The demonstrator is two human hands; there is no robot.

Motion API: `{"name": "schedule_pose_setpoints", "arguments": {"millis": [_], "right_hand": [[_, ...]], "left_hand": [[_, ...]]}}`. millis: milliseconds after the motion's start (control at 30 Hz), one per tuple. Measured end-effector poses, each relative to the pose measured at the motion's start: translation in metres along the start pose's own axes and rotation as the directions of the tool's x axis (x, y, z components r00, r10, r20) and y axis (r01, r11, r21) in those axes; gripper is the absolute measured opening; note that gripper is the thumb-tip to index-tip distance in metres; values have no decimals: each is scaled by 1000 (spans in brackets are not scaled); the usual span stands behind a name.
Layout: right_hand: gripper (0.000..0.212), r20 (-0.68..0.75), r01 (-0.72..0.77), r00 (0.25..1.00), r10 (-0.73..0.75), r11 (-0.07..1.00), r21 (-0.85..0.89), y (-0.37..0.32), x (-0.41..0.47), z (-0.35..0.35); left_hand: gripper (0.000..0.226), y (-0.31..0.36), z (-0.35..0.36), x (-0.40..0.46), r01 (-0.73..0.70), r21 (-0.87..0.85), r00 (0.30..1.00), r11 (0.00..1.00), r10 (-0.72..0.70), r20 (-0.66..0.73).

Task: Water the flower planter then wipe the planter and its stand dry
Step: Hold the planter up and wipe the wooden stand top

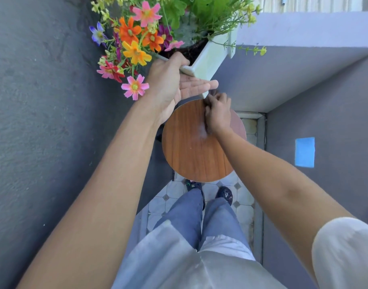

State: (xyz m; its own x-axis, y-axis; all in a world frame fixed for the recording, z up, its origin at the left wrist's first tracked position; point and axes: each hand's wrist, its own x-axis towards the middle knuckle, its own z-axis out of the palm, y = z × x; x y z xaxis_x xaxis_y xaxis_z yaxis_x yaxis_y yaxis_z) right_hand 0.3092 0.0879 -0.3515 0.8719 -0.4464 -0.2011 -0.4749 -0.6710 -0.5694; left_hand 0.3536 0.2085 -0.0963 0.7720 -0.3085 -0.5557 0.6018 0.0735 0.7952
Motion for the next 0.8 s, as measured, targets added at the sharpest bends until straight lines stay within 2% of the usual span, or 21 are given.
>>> {"name": "schedule_pose_setpoints", "arguments": {"millis": [33,100,167,233,267,333,400,433,500,567,667,733,800], "right_hand": [[39,16,28,999,-28,999,-41,-8,-2,5],[54,102,191,978,-179,975,-116,-29,-19,19],[60,284,407,888,-362,906,-117,-49,-48,38],[62,465,570,747,-476,818,-79,-60,-82,56],[62,494,622,699,-517,781,-64,-59,-96,61],[58,478,659,669,-570,751,-27,-47,-105,57],[52,449,646,687,-571,763,-17,-24,-89,39],[52,418,610,729,-542,792,-36,-11,-77,27],[52,264,443,872,-412,894,-67,17,-53,0],[49,89,221,972,-218,975,-28,44,-40,-20],[50,-13,18,1000,-18,999,29,60,-57,-33],[53,6,40,999,-40,999,-11,60,-86,-32],[55,186,204,964,-191,978,-53,64,-122,-24]], "left_hand": [[6,0,1,0,5,-2,1000,1000,-5,0],[14,-1,2,1,13,4,1000,1000,-13,-13],[19,-3,2,2,11,17,1000,1000,-11,-21],[18,-5,1,2,10,28,1000,1000,-9,-25],[16,-5,1,1,14,31,1000,999,-13,-26],[14,-6,0,1,20,32,1000,999,-19,-22],[14,-7,-1,0,17,40,999,999,-16,-30],[13,-8,-1,0,17,43,999,999,-15,-33],[11,-12,0,-1,22,31,999,999,-21,-29],[22,-19,2,-3,30,16,999,999,-29,-33],[29,-32,8,-9,33,4,998,999,-33,-45],[33,-43,13,-14,30,1,998,1000,-30,-57],[38,-56,19,-21,30,-6,996,1000,-31,-84]]}}
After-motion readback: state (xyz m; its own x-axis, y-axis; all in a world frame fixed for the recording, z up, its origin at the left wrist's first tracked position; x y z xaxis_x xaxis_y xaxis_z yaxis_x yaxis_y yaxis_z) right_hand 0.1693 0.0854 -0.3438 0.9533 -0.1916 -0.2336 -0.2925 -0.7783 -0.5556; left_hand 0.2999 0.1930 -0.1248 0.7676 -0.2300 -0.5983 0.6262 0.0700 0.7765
